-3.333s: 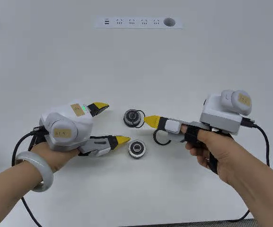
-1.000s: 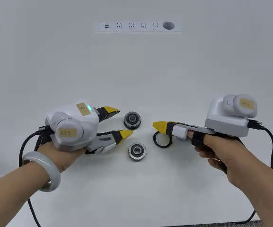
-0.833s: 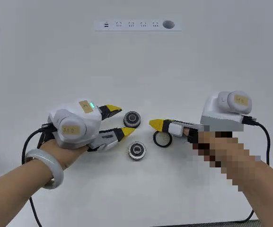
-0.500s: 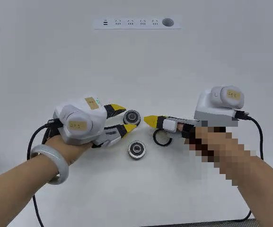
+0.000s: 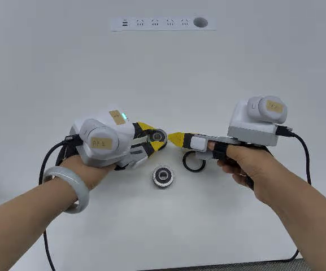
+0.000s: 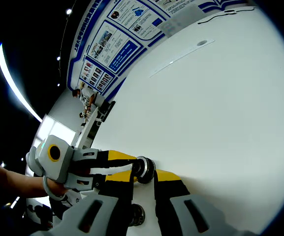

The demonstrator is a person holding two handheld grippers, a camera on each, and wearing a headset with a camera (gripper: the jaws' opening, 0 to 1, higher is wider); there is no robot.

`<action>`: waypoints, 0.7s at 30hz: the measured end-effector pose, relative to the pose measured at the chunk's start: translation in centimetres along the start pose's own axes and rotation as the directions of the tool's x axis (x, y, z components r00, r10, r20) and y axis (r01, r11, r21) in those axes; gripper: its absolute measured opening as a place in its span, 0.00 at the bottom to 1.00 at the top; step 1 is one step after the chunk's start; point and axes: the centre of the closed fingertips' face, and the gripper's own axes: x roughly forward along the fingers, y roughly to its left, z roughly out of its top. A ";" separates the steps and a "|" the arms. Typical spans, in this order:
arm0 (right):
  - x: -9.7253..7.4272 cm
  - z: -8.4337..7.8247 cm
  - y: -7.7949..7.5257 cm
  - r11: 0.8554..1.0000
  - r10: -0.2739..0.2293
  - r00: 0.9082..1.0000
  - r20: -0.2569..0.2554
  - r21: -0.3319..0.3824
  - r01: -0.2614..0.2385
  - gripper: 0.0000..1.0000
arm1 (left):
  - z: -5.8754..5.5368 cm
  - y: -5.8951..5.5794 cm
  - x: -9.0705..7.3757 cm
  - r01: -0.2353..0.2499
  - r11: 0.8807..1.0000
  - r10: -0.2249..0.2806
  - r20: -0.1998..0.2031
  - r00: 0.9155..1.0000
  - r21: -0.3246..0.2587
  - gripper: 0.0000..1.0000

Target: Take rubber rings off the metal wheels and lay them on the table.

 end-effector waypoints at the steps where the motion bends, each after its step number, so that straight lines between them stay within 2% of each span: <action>1: 0.1 0.0 0.0 1.000 0.002 1.000 0.000 0.002 -0.002 0.18 | 0.0 0.0 0.0 0.001 1.000 -0.001 0.000 1.000 0.001 0.17; 21: 2.1 -0.1 -0.2 0.999 0.023 1.000 -0.021 0.047 -0.022 0.20 | -0.1 0.3 0.1 0.002 1.000 -0.002 -0.004 1.000 0.009 0.14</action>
